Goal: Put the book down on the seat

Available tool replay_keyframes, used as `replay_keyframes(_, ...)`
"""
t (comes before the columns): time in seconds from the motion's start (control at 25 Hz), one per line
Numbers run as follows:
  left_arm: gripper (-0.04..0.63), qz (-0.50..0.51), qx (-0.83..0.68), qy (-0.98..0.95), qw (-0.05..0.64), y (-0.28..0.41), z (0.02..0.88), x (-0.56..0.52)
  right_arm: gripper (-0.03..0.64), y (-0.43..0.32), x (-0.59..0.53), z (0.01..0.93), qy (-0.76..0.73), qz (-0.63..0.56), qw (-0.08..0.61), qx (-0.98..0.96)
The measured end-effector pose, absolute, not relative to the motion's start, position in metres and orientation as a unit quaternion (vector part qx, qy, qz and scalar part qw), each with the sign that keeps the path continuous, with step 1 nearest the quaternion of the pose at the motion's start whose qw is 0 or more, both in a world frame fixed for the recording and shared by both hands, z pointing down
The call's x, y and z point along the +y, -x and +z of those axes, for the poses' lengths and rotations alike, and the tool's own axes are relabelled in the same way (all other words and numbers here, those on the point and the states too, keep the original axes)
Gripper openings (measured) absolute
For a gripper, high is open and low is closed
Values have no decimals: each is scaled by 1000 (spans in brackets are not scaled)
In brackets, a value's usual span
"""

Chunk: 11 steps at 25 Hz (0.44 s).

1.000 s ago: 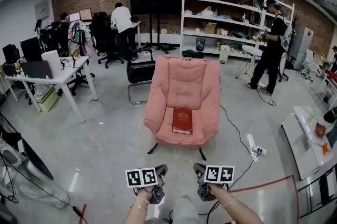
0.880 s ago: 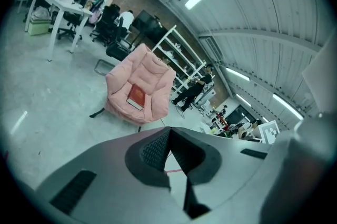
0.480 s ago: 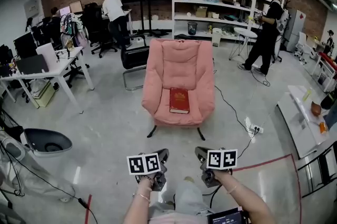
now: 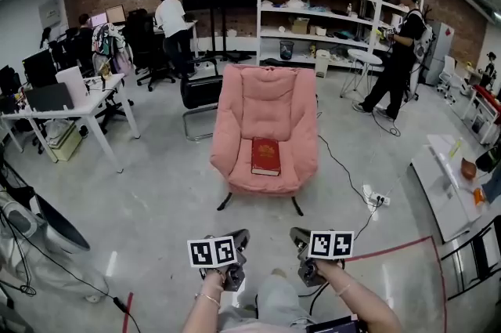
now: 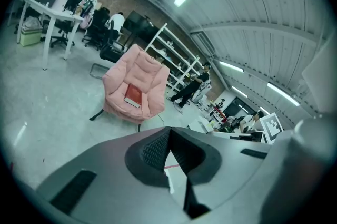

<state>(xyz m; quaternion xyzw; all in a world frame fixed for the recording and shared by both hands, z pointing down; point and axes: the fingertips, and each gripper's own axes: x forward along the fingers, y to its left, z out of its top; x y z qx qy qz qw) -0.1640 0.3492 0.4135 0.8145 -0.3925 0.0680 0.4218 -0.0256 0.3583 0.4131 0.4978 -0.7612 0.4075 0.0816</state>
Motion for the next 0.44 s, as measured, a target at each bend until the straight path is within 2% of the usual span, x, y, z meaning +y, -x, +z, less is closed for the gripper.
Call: replay_keyframes(0.44,-2,35,-378,-805,455,146,427,328,15,10,342,430,-491,437,62,-751)
